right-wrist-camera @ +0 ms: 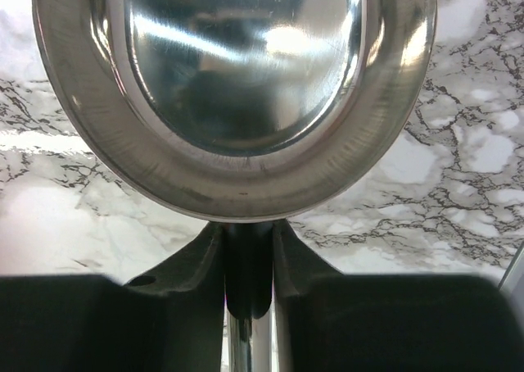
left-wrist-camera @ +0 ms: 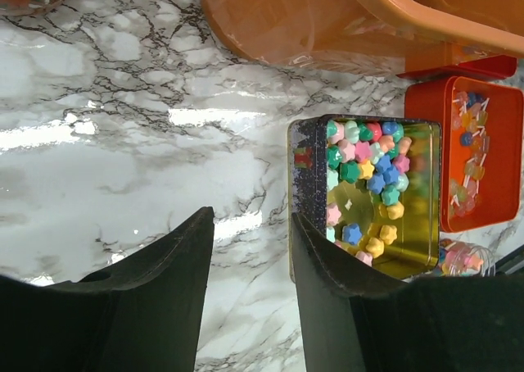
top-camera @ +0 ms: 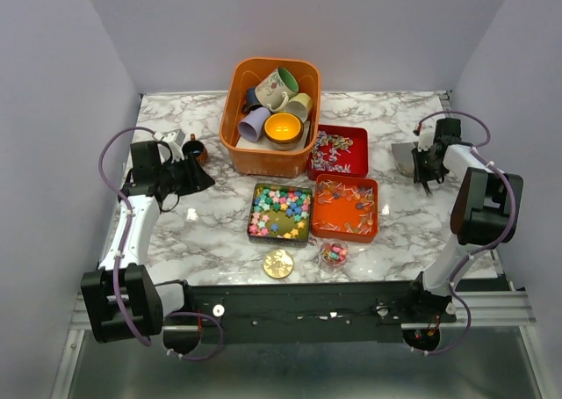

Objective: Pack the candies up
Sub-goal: Place the spatula at the center of the board, then pick up the bottle lid at the center of the board.

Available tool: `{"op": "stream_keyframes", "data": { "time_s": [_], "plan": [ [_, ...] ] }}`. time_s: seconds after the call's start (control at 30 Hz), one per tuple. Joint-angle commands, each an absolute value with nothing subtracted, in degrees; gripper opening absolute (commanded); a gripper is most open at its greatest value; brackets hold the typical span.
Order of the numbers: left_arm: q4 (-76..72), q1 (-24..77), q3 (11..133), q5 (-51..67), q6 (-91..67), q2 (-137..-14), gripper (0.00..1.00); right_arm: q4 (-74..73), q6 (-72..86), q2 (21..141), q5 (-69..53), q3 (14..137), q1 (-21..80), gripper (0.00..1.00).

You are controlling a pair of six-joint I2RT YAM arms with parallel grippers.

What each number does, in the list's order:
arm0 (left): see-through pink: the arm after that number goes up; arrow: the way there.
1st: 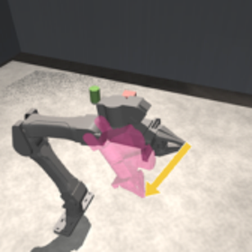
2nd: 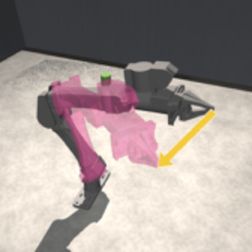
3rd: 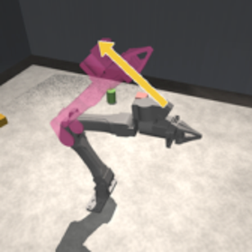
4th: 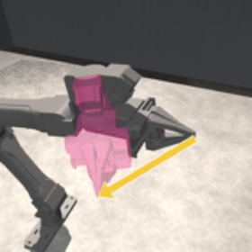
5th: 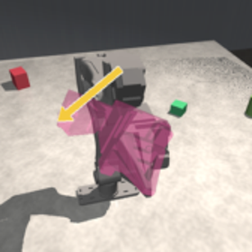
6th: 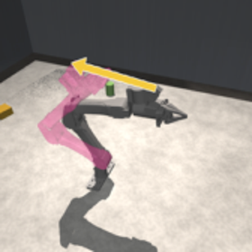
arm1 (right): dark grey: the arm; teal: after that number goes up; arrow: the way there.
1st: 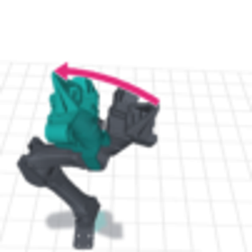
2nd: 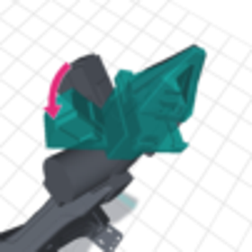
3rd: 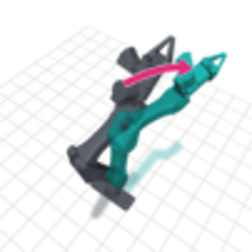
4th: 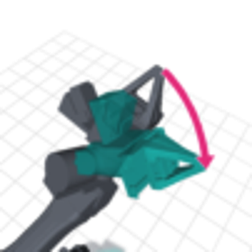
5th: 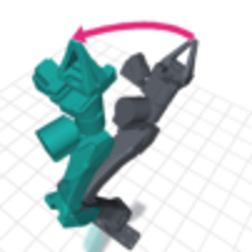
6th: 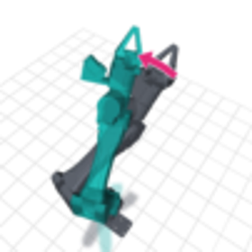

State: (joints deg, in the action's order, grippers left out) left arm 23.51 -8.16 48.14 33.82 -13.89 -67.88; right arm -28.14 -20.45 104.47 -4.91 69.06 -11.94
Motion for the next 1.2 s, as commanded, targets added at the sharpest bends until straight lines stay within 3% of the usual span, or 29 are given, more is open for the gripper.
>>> {"op": "stream_keyframes", "data": {
  "time_s": [0.0,0.03,0.13,0.2,0.23,0.3,0.43,0.5,0.53,0.73,0.9,1.17],
  "plan": [
    [21.54,-9.14,50.01,34.28,-13.27,-68.99,0.53,-27.94,-22.32,104.59,-4.22,70.31,-11.95,0.45],
    [21.36,-9.14,50.1,34.71,-13.36,-69.17,0.53,-28.73,-22.32,104.42,-4.31,70.57,-11.95,0.56],
    [20.48,-9.14,50.27,35.94,-13.45,-69.43,0.51,-31.89,-20.39,101.52,-3.43,72.33,-12.04,0.67],
    [19.61,-9.14,50.1,36.56,-13.8,-69.43,0.51,-38.45,-20.04,99.5,-6.67,75.92,-11.95,0.7],
    [19.25,-9.14,50.1,36.74,-13.97,-69.43,0.51,-40.67,-19.52,99.06,-7.9,77.24,-11.95,0.92],
    [17.85,-9.14,49.92,37.35,-14.59,-69.26,0.52,-44.89,-18.72,96.0,-13.95,80.14,-11.87,0.99],
    [15.47,-9.14,48.61,38.85,-16.95,-68.82,0.55,-44.57,-22.14,87.93,-27.75,80.16,-9.68,1.0],
    [15.03,-9.14,48.17,39.46,-18.88,-68.73,0.75,-42.99,-30.09,84.04,-34.52,78.93,-4.85,1.0],
    [14.68,-9.14,47.64,40.33,-19.16,-68.73,0.98,-42.89,-33.71,82.2,-36.11,77.1,-2.66,1.0],
    [11.87,-9.14,44.39,40.69,-21.09,-67.68,0.99,-50.26,-62.38,73.39,-41.58,71.46,19.31,1.0],
    [9.5,-9.14,42.98,39.2,-21.62,-64.78,0.99,-59.14,-76.69,79.78,-38.85,73.12,37.07,1.0],
    [13.8,-10.72,42.01,24.26,-19.33,-56.44,0.99,-53.18,-88.06,89.11,-34.72,72.68,54.83,1.0]
  ]
}}
